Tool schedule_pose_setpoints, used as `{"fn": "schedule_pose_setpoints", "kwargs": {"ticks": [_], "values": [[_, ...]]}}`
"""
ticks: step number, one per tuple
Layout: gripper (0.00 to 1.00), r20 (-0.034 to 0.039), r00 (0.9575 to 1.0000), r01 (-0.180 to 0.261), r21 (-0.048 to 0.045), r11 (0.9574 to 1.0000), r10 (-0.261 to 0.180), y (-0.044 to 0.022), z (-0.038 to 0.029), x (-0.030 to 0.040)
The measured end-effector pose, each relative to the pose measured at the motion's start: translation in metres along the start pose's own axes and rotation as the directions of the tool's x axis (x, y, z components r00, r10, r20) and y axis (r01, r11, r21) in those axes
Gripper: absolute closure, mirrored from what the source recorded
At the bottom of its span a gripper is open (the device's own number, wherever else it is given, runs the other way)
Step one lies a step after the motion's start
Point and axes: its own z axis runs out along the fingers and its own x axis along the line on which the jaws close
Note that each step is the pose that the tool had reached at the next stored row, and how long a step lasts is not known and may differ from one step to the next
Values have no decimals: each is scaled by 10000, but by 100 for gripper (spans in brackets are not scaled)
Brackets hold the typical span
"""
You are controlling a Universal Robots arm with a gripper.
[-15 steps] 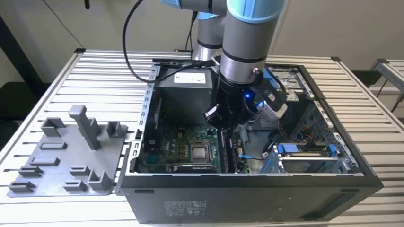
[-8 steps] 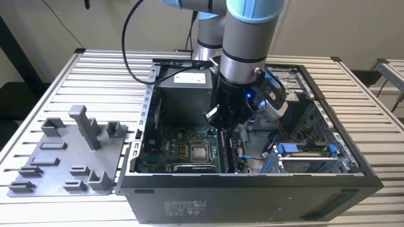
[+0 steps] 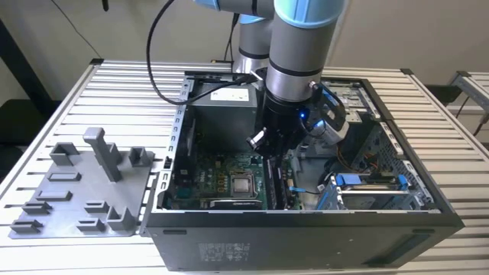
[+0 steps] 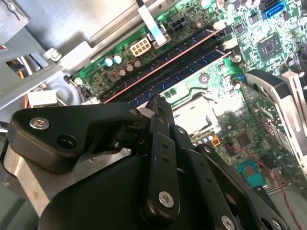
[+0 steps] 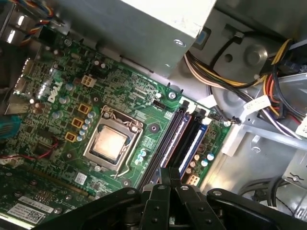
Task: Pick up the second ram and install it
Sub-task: 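Press down the second ram until it locks into place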
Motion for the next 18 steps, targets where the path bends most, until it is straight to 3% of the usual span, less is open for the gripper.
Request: {"fn": "schedule_pose_setpoints", "kwargs": {"ticks": [11,15,18], "values": [[89,17,9967,807,-14,9967,-807,0,-1,0],[89,28,9923,1235,-21,9923,-1235,0,1,0],[89,38,9857,1687,-28,9857,-1687,0,2,0]]}}
